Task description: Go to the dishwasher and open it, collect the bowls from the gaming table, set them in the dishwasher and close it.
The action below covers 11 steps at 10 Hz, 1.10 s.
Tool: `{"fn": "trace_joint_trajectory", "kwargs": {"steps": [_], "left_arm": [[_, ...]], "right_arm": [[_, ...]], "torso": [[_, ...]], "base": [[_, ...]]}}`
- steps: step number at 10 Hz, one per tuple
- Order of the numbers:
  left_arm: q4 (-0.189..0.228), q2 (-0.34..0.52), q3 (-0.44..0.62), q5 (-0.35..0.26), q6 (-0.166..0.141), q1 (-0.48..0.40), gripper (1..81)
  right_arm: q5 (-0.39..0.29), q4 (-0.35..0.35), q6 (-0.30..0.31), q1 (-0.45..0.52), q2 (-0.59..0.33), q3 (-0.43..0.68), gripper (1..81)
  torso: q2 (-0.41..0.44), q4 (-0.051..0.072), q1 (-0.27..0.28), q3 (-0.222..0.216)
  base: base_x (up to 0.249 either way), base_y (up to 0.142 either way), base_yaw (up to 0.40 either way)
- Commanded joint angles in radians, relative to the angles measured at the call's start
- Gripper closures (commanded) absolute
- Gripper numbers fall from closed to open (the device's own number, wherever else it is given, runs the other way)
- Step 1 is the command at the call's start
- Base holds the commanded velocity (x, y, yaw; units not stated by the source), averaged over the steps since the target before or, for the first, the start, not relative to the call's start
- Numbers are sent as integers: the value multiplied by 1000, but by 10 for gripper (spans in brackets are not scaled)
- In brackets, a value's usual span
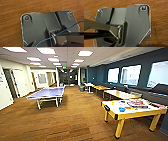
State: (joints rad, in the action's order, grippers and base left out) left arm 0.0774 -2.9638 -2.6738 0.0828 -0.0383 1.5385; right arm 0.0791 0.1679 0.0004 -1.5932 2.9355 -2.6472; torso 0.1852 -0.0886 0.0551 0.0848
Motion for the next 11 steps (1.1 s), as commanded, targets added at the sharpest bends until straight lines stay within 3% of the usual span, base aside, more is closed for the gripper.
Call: {"fn": "trace_joint_trajectory", "kwargs": {"steps": [1, 11], "left_arm": [[-5, 8, -15, -43, 1, -54, 10], [-2, -35, -54, -44, 6, -54, 10]], "right_arm": [[-44, -5, 1, 52, -8, 0, 10], [-44, -2, 1, 51, -4, -6, 10]], "torso": [[0, 0, 0, 0], [0, 0, 0, 0]], "base": [[196, 0, 0], [213, 0, 0]]}}
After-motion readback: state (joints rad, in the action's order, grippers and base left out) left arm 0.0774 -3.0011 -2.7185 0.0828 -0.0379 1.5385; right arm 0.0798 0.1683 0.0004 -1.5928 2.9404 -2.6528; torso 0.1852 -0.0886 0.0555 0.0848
